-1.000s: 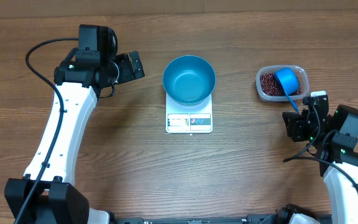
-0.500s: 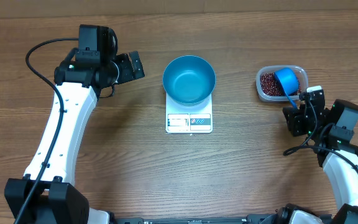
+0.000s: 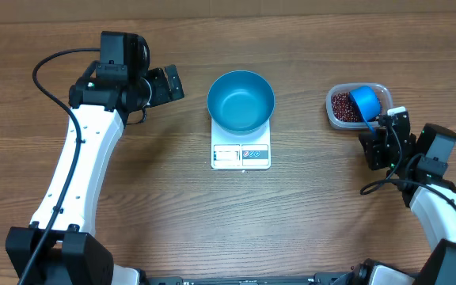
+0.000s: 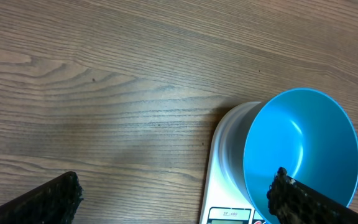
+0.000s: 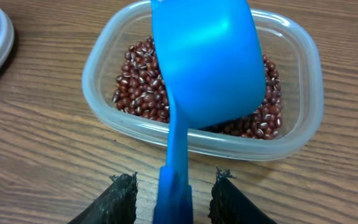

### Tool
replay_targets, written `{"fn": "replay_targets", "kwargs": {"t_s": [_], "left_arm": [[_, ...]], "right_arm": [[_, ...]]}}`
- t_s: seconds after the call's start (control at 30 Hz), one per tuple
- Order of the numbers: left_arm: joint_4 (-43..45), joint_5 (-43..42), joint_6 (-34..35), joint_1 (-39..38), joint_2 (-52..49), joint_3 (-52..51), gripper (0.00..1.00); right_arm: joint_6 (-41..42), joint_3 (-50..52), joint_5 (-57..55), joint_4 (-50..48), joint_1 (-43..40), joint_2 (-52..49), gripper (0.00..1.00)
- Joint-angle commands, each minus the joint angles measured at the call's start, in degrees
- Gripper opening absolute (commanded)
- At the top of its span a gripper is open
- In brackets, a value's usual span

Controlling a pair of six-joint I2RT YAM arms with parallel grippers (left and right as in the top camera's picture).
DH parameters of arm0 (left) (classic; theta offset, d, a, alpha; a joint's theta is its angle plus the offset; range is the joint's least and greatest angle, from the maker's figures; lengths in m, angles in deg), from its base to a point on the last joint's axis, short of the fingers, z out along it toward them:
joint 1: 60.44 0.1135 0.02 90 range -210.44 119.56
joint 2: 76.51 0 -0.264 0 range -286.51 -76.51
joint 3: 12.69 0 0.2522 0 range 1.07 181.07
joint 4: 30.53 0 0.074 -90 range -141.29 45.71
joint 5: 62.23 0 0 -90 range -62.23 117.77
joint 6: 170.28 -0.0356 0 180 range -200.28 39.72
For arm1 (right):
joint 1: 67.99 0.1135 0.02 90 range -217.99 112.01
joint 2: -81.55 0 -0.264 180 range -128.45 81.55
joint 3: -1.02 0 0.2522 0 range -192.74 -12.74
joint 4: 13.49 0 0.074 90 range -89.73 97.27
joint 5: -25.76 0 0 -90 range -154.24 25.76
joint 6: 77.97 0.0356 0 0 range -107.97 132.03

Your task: Scoop item into bowl and weigh 150g on scale

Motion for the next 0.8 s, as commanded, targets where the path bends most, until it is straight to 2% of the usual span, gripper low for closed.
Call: {"fn": "replay_targets", "kwargs": {"t_s": [0.0,0.13,0.4,0.57,0.7,0.77], "left_arm": [[0.0,0.4,-1.5,0.1,0.8,1.0,1.0],[0.0,0.4,-1.5,0.1,0.8,1.0,0.99],[0.0,0.4,-1.5,0.1,0.8,1.0,1.0],[0.0,0.4,-1.5,0.1,0.8,1.0,0.99],[0.0,0.4,-1.5,0.1,0.8,1.0,0.99],[0.0,0.4,-1.5,0.1,0.8,1.0,1.0]], "right_arm": [[-0.4,0.1,0.9,-2.4,-0.3,-1.5,0.39],[-0.4,0.1,0.9,-3.7,-0.3,-1.5,0.38],[-0.4,0.1,2.8,-4.0,-0.3,-1.6,0.22],[-0.4,0.1,2.9,-4.8,-0.3,-1.5,0.18],[-0.4,0.1,2.9,-4.7,-0.3,-1.5,0.07],[-0.4,0.1,2.9,-4.9,-0.3,-1.6,0.06]]}}
